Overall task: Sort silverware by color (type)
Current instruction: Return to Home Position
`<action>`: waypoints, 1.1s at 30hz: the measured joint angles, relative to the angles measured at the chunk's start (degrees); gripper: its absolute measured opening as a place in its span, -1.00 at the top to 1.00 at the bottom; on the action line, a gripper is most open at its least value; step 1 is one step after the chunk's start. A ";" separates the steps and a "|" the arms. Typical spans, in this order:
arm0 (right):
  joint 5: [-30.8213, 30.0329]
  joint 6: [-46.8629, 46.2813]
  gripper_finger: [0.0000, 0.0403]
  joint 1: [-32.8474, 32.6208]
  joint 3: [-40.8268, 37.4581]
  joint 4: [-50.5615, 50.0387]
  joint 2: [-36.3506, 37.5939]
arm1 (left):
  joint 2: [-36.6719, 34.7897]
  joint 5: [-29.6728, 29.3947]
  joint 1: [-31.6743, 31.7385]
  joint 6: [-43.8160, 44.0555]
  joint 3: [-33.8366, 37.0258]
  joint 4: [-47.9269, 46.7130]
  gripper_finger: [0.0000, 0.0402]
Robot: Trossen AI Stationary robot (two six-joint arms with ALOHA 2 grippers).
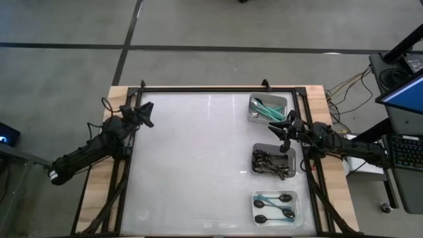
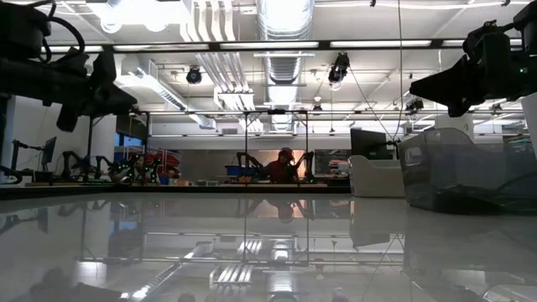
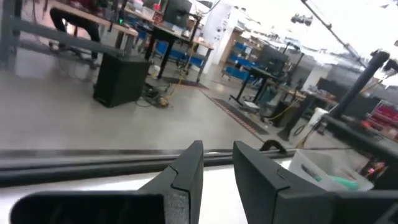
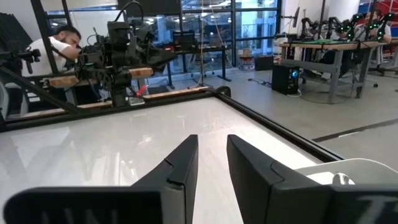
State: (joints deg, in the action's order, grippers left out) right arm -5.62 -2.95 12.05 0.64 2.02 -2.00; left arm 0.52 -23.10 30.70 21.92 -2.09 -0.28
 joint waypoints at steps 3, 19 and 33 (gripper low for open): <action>0.01 0.05 0.60 -0.01 0.00 0.00 0.00 | 0.21 -0.07 -0.02 2.88 -0.02 0.14 0.65; -0.01 0.05 0.64 -0.02 -0.02 -0.02 -0.04 | 0.23 0.03 -0.02 4.37 -0.02 0.18 0.65; -0.02 0.04 0.59 -0.01 -0.02 -0.02 -0.04 | 0.23 0.07 -0.02 4.32 -0.02 0.15 0.65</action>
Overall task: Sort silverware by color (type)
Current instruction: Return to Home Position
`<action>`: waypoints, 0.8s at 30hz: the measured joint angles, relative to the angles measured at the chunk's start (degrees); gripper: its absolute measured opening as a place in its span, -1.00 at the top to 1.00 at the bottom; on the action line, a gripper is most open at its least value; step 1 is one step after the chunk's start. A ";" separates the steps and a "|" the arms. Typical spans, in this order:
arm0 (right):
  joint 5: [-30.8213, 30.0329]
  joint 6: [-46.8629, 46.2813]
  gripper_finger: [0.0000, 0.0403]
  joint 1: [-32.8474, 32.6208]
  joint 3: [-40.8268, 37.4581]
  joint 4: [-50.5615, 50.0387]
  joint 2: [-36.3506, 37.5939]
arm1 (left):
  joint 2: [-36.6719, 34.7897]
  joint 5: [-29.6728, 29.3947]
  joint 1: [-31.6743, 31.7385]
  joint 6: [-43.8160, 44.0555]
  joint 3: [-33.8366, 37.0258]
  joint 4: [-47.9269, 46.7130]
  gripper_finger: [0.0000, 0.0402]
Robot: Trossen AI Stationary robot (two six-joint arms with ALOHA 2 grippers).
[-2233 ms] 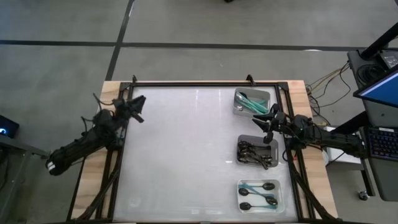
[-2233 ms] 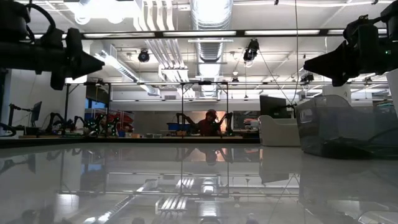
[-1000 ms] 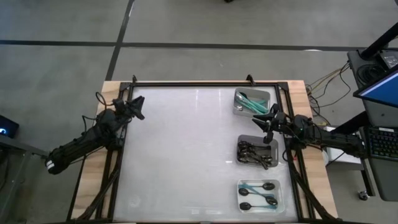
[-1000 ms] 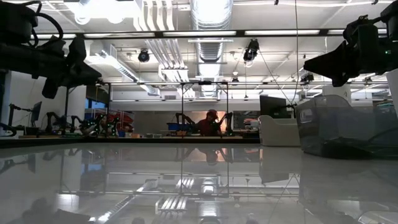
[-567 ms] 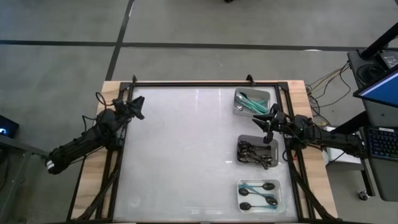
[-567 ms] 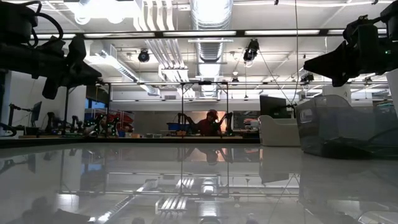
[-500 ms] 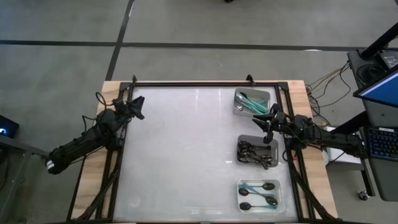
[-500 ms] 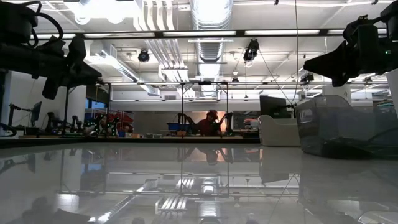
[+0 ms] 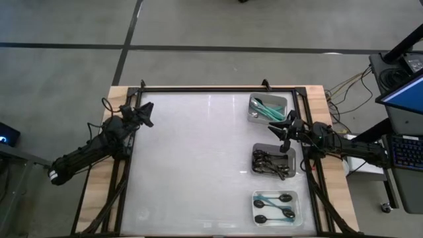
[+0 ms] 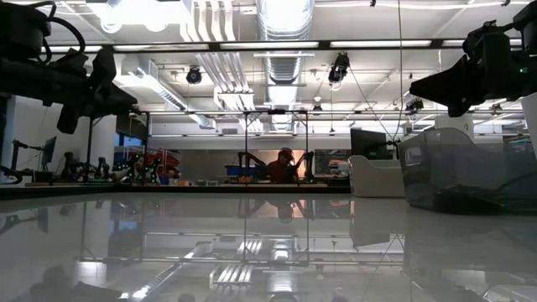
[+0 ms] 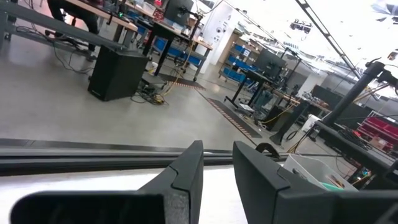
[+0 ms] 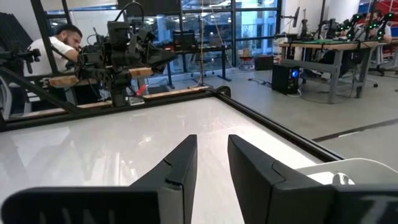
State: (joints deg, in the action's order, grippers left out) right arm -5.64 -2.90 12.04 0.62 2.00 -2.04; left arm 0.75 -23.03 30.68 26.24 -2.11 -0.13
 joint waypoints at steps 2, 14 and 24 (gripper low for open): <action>0.01 0.01 0.60 -0.01 0.00 0.00 0.00 | 0.00 0.01 0.00 0.02 0.00 -0.05 0.65; 0.01 -0.01 0.61 0.00 0.00 0.00 0.00 | 0.13 1.20 0.00 -0.24 -0.02 1.75 0.65; -0.01 -0.01 0.61 0.01 0.00 0.00 0.00 | -0.11 -0.06 0.11 -0.37 -0.02 0.43 0.65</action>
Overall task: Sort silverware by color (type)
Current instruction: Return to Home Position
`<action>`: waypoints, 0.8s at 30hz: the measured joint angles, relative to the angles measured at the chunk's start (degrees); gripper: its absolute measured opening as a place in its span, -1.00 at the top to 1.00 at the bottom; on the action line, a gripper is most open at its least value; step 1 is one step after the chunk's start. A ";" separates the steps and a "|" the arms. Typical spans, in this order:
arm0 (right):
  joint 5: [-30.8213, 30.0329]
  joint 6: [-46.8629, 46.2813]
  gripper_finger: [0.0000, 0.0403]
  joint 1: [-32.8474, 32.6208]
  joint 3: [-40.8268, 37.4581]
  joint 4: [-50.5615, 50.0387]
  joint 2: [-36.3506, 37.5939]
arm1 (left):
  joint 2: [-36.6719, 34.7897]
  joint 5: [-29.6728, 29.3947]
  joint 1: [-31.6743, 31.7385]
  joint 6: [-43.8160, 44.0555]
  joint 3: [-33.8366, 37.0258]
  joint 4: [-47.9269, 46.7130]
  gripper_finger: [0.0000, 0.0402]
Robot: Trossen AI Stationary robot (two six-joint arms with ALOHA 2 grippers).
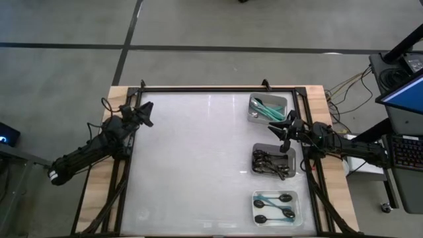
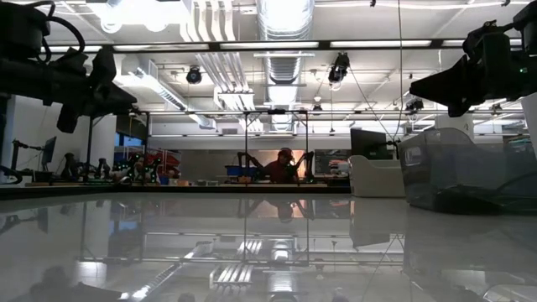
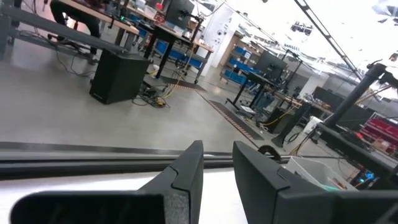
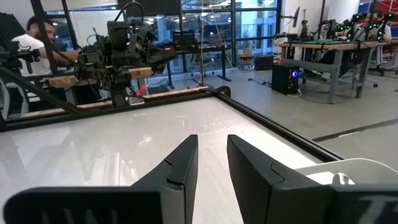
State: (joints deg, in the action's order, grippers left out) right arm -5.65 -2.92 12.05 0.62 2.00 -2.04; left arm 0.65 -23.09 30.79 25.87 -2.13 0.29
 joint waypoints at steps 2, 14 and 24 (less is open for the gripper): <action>0.00 0.00 0.62 0.01 0.00 0.00 0.00 | 0.02 0.03 0.00 -0.20 0.00 0.04 0.65; 0.00 0.01 0.59 0.00 0.00 0.00 0.00 | 0.17 0.04 0.00 0.15 0.00 0.04 0.65; 0.00 0.00 0.63 0.01 0.00 0.00 0.00 | 0.17 0.07 0.00 0.15 0.00 0.04 0.65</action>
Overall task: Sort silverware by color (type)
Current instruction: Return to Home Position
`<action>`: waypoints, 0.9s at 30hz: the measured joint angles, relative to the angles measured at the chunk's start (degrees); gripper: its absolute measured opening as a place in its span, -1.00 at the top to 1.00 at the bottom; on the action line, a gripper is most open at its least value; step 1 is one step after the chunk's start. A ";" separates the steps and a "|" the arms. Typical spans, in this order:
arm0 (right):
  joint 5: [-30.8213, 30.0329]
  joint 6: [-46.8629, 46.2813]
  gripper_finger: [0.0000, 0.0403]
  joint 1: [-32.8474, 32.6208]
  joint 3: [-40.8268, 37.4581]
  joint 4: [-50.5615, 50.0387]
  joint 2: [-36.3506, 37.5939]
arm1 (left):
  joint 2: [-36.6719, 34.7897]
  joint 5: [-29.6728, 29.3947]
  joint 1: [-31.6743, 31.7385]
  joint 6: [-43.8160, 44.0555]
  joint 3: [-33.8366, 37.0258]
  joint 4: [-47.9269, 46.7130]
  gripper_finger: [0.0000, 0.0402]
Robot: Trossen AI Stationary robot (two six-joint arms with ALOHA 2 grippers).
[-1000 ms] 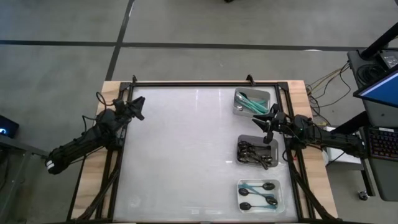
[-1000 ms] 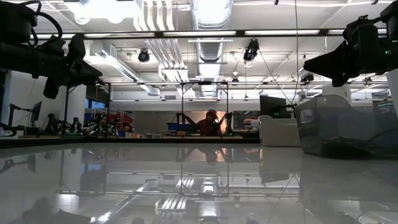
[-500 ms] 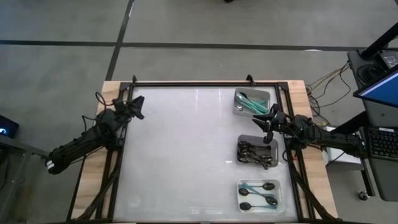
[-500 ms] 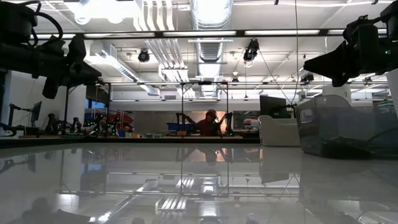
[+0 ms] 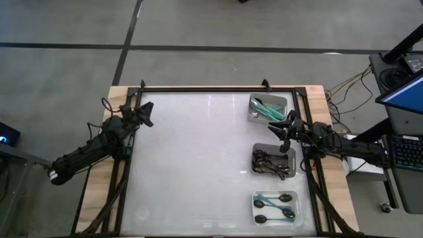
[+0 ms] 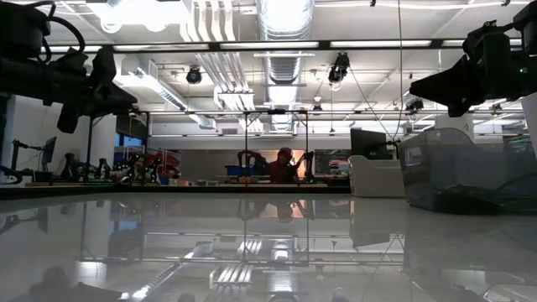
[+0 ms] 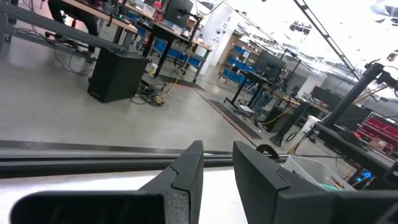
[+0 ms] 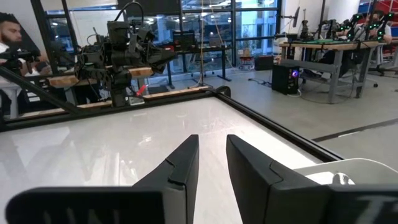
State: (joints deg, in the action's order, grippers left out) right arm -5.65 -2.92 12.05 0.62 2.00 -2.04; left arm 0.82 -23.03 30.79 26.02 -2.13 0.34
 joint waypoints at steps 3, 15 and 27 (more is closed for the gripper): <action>0.00 0.00 0.64 0.00 0.00 0.00 0.00 | 0.00 0.00 0.00 0.00 0.00 0.00 0.65; 0.00 0.00 0.65 0.00 0.00 0.00 -0.02 | 0.00 0.02 0.00 -0.02 0.00 0.00 0.65; 0.00 0.00 0.65 0.00 0.00 0.00 -0.02 | 0.00 0.02 0.00 -0.02 0.00 0.00 0.65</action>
State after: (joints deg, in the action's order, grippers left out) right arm -5.65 -2.92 12.05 0.62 2.00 -2.07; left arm 0.82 -23.00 30.79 26.00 -2.13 0.34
